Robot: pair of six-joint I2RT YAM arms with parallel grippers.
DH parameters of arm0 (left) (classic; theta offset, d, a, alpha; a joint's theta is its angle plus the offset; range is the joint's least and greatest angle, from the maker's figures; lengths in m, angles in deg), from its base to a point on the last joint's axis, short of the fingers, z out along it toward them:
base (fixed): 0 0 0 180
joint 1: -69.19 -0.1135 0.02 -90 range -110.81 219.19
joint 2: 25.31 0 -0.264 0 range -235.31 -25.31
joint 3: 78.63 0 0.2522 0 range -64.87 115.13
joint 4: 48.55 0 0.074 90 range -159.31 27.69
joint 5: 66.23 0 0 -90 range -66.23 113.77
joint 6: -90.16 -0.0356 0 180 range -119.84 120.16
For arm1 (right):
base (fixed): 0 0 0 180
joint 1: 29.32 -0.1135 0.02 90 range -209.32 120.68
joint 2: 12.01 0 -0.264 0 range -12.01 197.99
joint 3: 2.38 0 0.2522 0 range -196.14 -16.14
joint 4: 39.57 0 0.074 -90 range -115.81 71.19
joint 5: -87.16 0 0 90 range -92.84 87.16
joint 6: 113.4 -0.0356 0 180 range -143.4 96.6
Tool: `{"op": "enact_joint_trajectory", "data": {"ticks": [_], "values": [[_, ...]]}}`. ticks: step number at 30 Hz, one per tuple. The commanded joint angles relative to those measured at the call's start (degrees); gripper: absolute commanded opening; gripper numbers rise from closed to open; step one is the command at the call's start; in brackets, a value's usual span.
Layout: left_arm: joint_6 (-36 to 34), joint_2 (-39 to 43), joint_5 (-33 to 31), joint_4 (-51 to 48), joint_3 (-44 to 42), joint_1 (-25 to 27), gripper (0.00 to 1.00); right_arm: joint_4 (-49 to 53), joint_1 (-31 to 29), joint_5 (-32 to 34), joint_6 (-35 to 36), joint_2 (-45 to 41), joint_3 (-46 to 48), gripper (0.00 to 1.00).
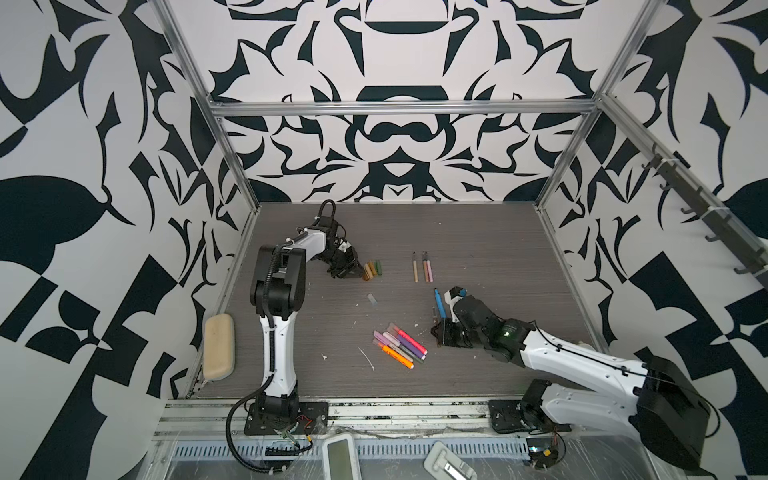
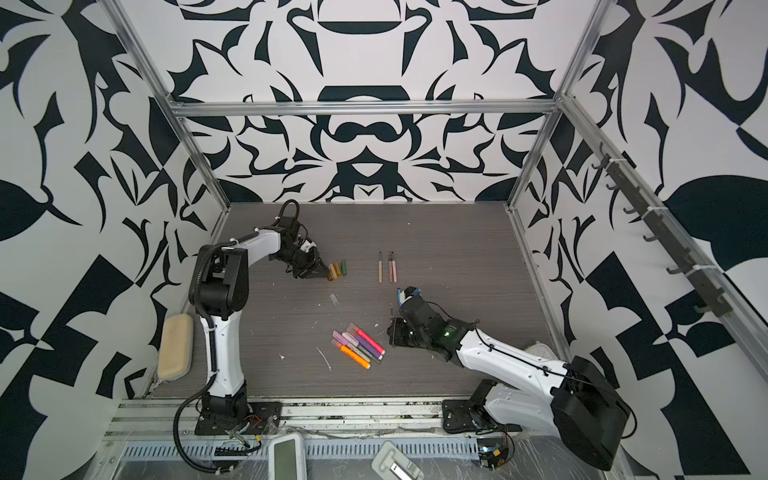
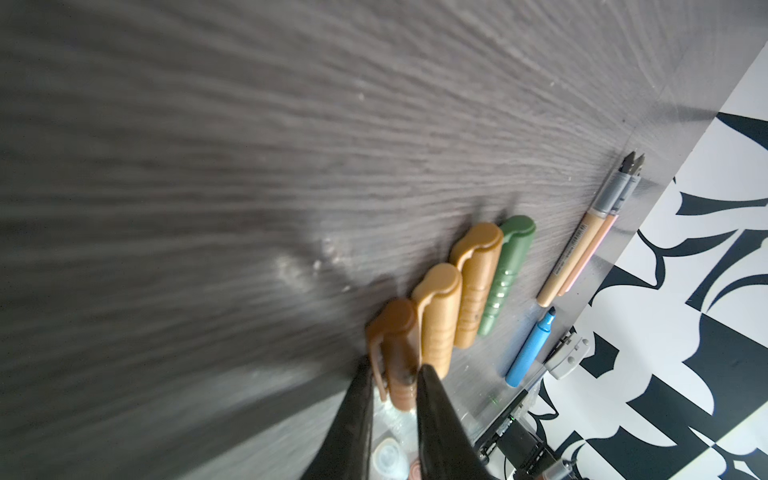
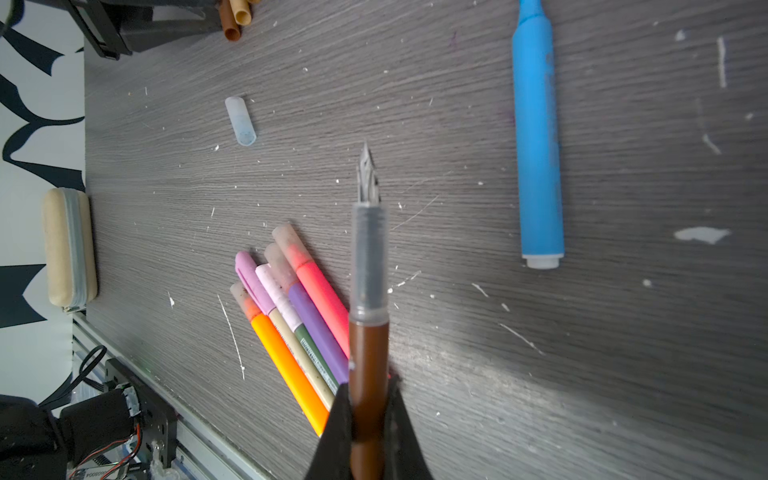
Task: Open the pen caps
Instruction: 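Open the left gripper while the right gripper carries the brown pen toward the uncapped pens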
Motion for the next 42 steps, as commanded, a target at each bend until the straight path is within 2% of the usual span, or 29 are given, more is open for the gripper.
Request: {"op": "enact_joint_trajectory", "data": {"ticks": [1,15,20,24,29,34,37,42], "values": [[0.2,-1.9,1.1,-0.7,1.6,0.2,0.23,-1.3,0.1,0.9,-0.4,-0.3,0.0,0.00],[-0.4,-2.0,1.1,-1.4,2.8,0.1,0.22,0.6,0.3,1.4,1.6,-0.2,-1.5,0.00],[-1.2,0.6,0.4,-1.8,1.7,0.1,0.23,7.0,3.4,0.7,11.3,0.9,-8.3,0.00],[-1.8,2.7,-0.9,-2.3,0.8,0.1,0.28,11.7,10.8,-2.1,18.5,3.7,-15.5,0.00],[-3.4,3.9,-2.3,-5.8,1.6,0.1,0.33,12.8,22.5,-11.3,24.2,13.0,-25.7,0.00],[-3.5,7.9,-1.5,-5.4,1.8,0.1,0.34,9.8,30.3,-16.7,28.2,27.0,-34.8,0.00],[-4.0,10.9,-0.2,-4.7,1.9,0.1,0.35,6.9,33.0,-22.6,28.4,35.4,-39.0,0.00],[-4.2,14.4,-2.3,-4.0,1.1,0.0,0.34,9.4,33.3,-24.7,30.3,44.5,-46.2,0.00]]}}
